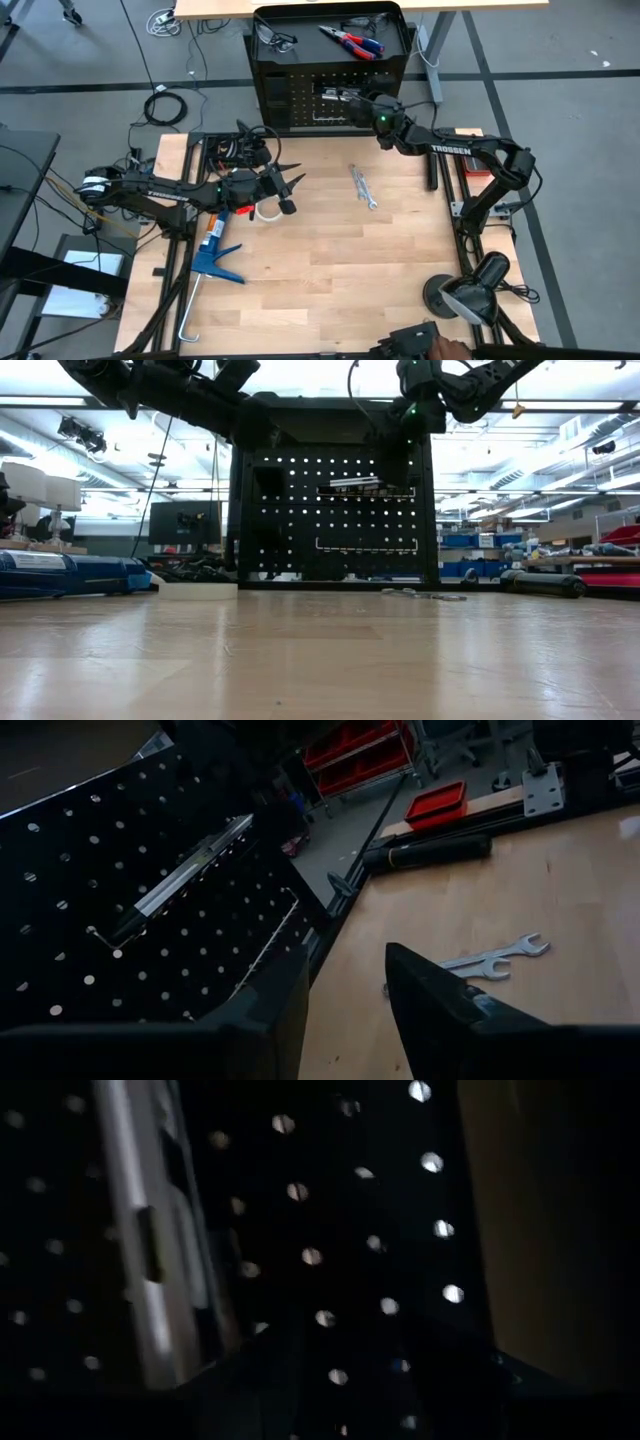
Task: Hang tools onto peg board
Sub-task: Hang the utility knife on the peg board
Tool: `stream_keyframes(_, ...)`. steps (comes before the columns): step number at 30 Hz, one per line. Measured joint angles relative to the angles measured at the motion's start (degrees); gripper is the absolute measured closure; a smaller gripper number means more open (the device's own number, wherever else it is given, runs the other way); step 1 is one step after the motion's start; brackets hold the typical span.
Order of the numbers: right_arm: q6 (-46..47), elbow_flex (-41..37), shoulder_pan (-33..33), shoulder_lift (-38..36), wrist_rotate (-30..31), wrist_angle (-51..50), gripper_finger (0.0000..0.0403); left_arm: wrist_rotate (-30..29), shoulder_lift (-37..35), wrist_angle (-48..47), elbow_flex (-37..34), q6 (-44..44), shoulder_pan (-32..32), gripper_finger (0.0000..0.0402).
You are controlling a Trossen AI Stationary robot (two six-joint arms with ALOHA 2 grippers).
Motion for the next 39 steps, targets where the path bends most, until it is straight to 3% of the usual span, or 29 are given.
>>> stream_keyframes(7, 1.9, 0.1, 2.1, -3.8, 0.4, 1.1, 0.0222, 0.3, 0.0, 0.0, 0.0, 0.0, 0.0, 0.0262)
stream_keyframes(11, 6.3, 0.1, 4.1, -4.7, -0.7, -5.3, 0.0220, 0.7, 0.0, 0.4, 0.0, 0.0, 0.0, 0.0262)
stream_keyframes(17, 11.6, 0.0, 5.7, -4.6, -8.1, -20.7, 0.0222, 0.7, 0.0, 0.4, 0.0, 0.0, 0.0, 0.0262)
stream_keyframes(25, 28.0, 0.0, 5.8, -5.6, -22.5, -32.5, 0.0227, 0.7, 0.0, -0.1, 0.0, 0.0, 0.0, 0.0262)
stream_keyframes(30, 31.7, 0.0, 4.2, -5.2, -22.8, -37.3, 0.0227, 0.7, 0.2, 0.5, 0.0, 0.0, 0.0, 0.0262)
stream_keyframes(39, 31.5, 0.0, -2.7, -5.2, -23.3, -35.0, 0.0229, 0.7, 0.3, 0.4, 0.0, 0.0, 0.0, 0.0262)
